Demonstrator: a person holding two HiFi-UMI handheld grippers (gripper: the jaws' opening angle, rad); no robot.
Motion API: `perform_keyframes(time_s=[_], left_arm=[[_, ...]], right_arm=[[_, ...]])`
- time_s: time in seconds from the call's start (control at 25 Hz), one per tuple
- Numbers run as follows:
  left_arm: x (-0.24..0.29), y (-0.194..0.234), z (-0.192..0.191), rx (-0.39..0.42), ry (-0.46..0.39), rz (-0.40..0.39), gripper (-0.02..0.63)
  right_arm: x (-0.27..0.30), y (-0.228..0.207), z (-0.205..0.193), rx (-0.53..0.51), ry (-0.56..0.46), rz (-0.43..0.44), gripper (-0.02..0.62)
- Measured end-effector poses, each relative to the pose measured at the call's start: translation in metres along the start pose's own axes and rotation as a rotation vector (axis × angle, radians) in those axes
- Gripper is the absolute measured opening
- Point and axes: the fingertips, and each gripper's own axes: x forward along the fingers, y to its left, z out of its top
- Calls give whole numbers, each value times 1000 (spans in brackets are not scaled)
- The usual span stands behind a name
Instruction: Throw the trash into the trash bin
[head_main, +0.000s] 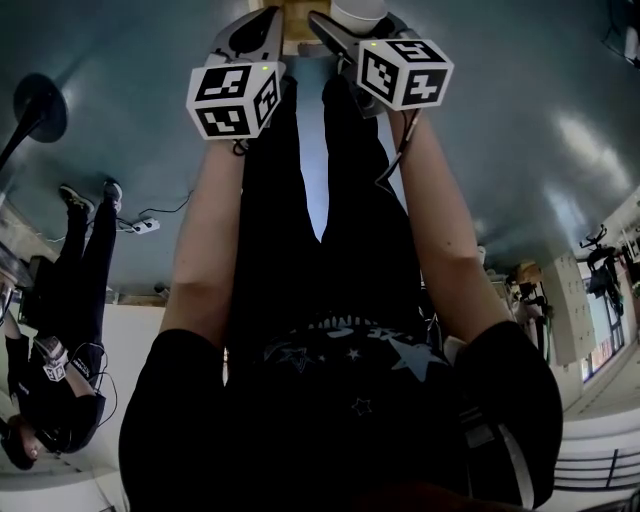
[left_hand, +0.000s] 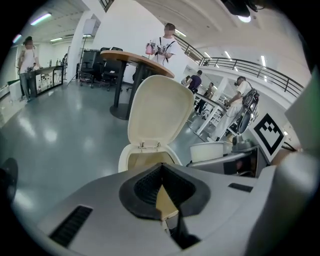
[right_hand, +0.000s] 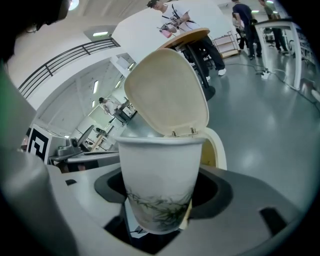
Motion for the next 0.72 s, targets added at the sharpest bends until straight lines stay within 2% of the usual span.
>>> perform_keyframes(time_s=[0.28,0.56,0.72], left_arm=[[16,16,-21,-27,34,19,11],[30,10,-33,-37,72,23,11],[31,7,-43,-41,95,21,11]], right_arm=[[25,-12,-24,28,51,-14,324],[29,-30,-34,-11,107,-52,324],[32,-34,-42,3,128,-66,324]])
